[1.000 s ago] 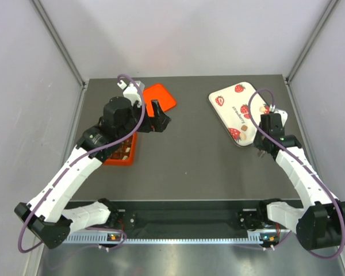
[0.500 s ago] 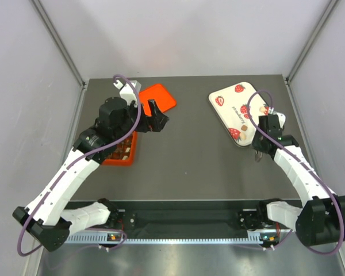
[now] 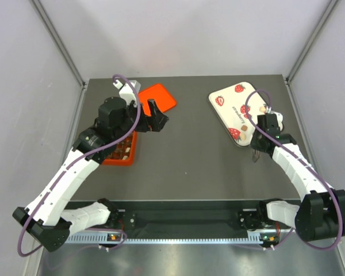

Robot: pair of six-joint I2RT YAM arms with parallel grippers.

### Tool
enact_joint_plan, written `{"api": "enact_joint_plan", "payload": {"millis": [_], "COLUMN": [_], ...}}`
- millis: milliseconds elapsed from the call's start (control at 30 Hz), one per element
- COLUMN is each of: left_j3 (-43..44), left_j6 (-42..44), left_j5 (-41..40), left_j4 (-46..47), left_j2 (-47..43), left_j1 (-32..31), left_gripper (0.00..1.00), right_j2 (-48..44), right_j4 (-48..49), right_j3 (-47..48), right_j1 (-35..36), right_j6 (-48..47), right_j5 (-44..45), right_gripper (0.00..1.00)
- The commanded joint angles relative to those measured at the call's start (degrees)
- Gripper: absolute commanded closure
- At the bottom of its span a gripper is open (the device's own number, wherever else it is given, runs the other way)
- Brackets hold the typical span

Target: Pack the chocolate

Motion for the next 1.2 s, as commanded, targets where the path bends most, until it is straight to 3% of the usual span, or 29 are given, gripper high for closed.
{"api": "enact_joint_plan", "payload": {"millis": [0,767,1000,1167], "left_j3": [1.84,5.63,8.87,12.91], "left_j6": [0.51,0.77,2.09,2.79], "left_j5": [0.96,1.14,0.18,-0.09], "left_j4": [2.64,2.03,0.53,-2.01], "left_j2": [-0.30,1.20,1.72,1.37], "left_j1": [0.39,0.56,0.74,0.83], "left_gripper": [0.01,0.01,0.01,0.01], "right_j2": [-0.14,-1.99,-1.81,-0.32], "right_j4": [2.16,2.16,4.09,7.34], "right_j3": [0.98,6.60,9.42,11.35], "right_j1": [-0.89,-0.81,-0.46,5.77], "right_j6": [-1.05,-4.30,-3.43,-0.10], "right_j5": [-0.82,-0.83,-4.77,-7.24], "right_gripper": [0.67,0.72,0.72,0.73]}}
